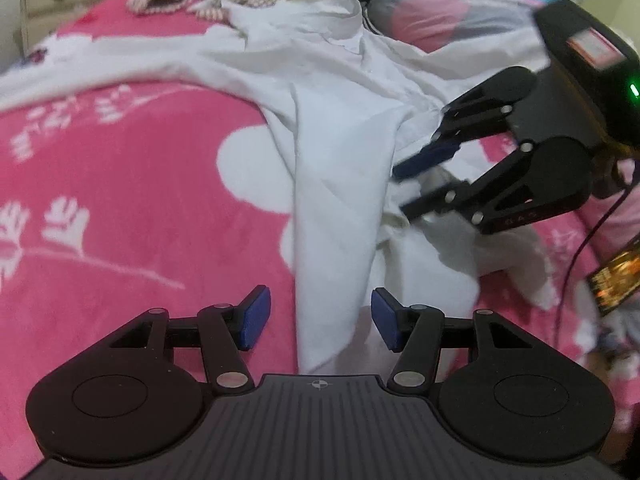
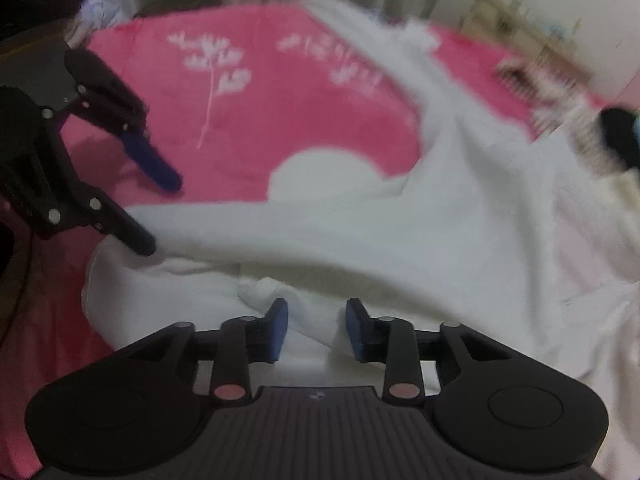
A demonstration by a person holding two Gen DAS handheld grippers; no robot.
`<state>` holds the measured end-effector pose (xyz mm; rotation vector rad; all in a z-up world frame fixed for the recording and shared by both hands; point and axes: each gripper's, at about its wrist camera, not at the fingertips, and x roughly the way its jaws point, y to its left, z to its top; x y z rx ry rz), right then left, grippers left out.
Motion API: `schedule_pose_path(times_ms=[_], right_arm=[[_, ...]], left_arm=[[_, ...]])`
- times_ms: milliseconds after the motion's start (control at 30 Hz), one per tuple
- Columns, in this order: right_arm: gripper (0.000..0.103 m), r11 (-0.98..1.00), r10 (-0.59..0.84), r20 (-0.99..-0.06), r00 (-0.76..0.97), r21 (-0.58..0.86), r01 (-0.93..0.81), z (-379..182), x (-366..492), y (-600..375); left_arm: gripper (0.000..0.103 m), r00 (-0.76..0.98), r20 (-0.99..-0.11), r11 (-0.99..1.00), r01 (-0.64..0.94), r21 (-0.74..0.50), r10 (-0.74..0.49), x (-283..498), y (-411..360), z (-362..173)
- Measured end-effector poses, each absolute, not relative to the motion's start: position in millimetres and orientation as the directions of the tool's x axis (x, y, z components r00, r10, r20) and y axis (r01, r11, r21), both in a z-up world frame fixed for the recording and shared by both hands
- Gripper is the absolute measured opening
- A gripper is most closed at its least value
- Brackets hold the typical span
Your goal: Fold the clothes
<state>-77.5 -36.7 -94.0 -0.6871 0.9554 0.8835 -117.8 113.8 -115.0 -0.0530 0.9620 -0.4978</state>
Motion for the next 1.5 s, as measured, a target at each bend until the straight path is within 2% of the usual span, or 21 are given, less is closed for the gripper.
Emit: schedule_pose_path(times_ms=[67,100,133,167,200,233,300,500,633,733,833,967,1000,1033,1100,1133,1233,1267,1300,1367,1500], right_arm=[[0.034,0.469,0.316,-0.913,0.258,-0.086,-0.879,-104,-72,-34],[0.029,0.469,0.319,-0.915,0.247,-0.074,-0.88,-104,-72,-34],[0.004,0.469,0.325,-0.916,0.237,-0.062,-0.881,-104,-72,-34],[0.001,0.473,0.332,-0.914,0.234,-0.053,-0.879,-102,-72,-35],[0.001,0.472,0.343,-0.907,0.243,-0.057,-0.88,-97,-75,-37],[0.001,0.47,0.354,-0.903,0.245,-0.054,-0.881,-91,-77,-40],[0.001,0.471,0.376,-0.896,0.235,-0.034,-0.881,-77,-81,-46],[0.001,0.533,0.47,-0.864,0.18,0.115,-0.838,-32,-95,-68],[0.001,0.574,0.574,-0.8,0.175,0.241,-0.783,-18,-111,-77],[0.001,0.581,0.638,-0.749,0.178,0.316,-0.75,-23,-126,-78],[0.002,0.595,0.633,-0.755,0.169,0.335,-0.73,-40,-141,-75],[0.008,0.614,0.528,-0.845,0.088,0.309,-0.726,-69,-150,-74],[0.011,0.601,0.505,-0.861,0.059,0.301,-0.74,-72,-151,-73],[0.015,0.586,0.486,-0.874,0.034,0.296,-0.755,-72,-152,-73],[0.016,0.551,0.482,-0.876,0.035,0.272,-0.789,-62,-152,-72],[0.017,0.547,0.489,-0.87,0.067,0.246,-0.8,-55,-149,-72],[0.03,0.595,0.527,-0.832,0.174,0.215,-0.774,-37,-129,-73],[0.029,0.622,0.532,-0.823,0.198,0.222,-0.751,-36,-119,-71],[0.03,0.639,0.521,-0.826,0.215,0.21,-0.739,-39,-113,-65],[0.03,0.664,0.487,-0.841,0.236,0.18,-0.726,-50,-101,-47],[0.029,0.699,0.393,-0.906,0.156,0.184,-0.691,-85,-81,-18]], left_arm=[[0.056,0.471,-0.773,0.885,0.396,-0.245,-0.425,-116,109,-117],[0.054,0.473,-0.773,0.884,0.403,-0.238,-0.423,-116,106,-118],[0.053,0.479,-0.771,0.883,0.411,-0.226,-0.421,-116,103,-119],[0.047,0.484,-0.77,0.883,0.418,-0.215,-0.416,-116,101,-120],[0.034,0.486,-0.769,0.884,0.415,-0.215,-0.415,-115,101,-121],[0.029,0.488,-0.769,0.885,0.413,-0.214,-0.414,-114,101,-122],[0.011,0.487,-0.763,0.887,0.394,-0.243,-0.426,-111,106,-124],[0.007,0.493,-0.725,0.875,0.212,-0.436,-0.481,-109,162,-109],[0.007,0.492,-0.719,0.848,0.082,-0.523,-0.491,-119,201,-104],[0.007,0.503,-0.732,0.852,0.017,-0.524,-0.46,-129,219,-103],[0.007,0.508,-0.748,0.862,-0.018,-0.506,-0.428,-137,227,-102],[0.008,0.478,-0.764,0.86,-0.031,-0.509,-0.434,-137,228,-106],[0.011,0.476,-0.765,0.862,-0.031,-0.507,-0.433,-136,227,-106],[0.015,0.473,-0.767,0.864,-0.024,-0.504,-0.434,-135,225,-107],[0.031,0.471,-0.772,0.874,-0.003,-0.486,-0.428,-132,219,-106],[0.034,0.47,-0.774,0.88,0.009,-0.475,-0.424,-130,216,-106],[0.046,0.474,-0.788,0.909,0.067,-0.412,-0.392,-123,200,-107],[0.053,0.478,-0.794,0.919,0.085,-0.384,-0.376,-120,193,-108],[0.056,0.483,-0.802,0.932,0.097,-0.35,-0.352,-118,187,-109],[0.056,0.491,-0.819,0.955,0.141,-0.261,-0.296,-114,170,-115],[0.056,0.515,-0.827,0.968,0.218,-0.127,-0.225,-115,150,-120]])
